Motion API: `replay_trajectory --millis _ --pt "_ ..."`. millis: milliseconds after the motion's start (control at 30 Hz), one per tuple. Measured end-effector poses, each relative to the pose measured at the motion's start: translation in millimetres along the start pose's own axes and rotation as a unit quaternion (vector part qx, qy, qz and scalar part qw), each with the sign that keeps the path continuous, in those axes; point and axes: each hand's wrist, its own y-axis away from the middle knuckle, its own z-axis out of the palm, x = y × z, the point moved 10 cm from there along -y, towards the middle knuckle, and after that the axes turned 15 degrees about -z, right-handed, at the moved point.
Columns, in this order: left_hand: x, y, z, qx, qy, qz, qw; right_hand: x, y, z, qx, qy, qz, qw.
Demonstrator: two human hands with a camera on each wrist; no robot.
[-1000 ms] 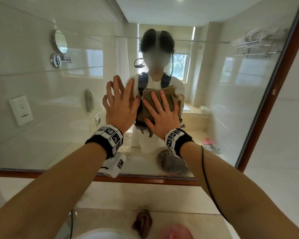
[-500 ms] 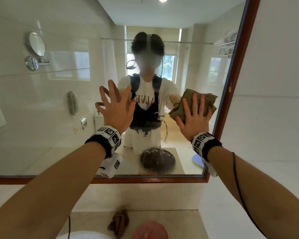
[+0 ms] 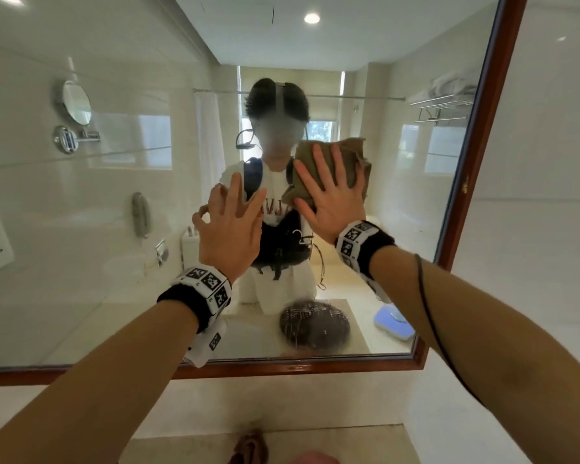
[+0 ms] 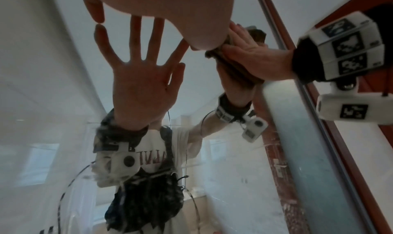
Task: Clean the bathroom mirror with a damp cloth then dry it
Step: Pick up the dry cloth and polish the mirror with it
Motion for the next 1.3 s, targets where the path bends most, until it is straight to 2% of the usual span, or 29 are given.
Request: replay_trajectory --millis 233,500,833,1033,1200,1300 --pt "-3 -1 3 0.055 -0.019 0.014 0.998 6 -6 -5 0.023 0.021 0.001 1.000" --pt "-4 -2 3 0.050 -0.031 0.019 0.998 36 29 -4 0.042 0.019 0.050 0.998" --pt "2 2 12 0.055 0.000 -0.024 0.998 105 120 15 0.046 0.019 0.187 0.981" --pt "2 6 20 0.056 0.019 -0.038 0.997 109 153 32 0.043 0.009 0.262 0.964" --pt "4 12 23 0.046 0.013 -0.052 0.998 103 160 39 0.047 0.002 0.299 0.953" --pt "4 28 32 0.036 0.001 -0.037 0.999 95 165 42 0.063 -0.013 0.348 0.935"
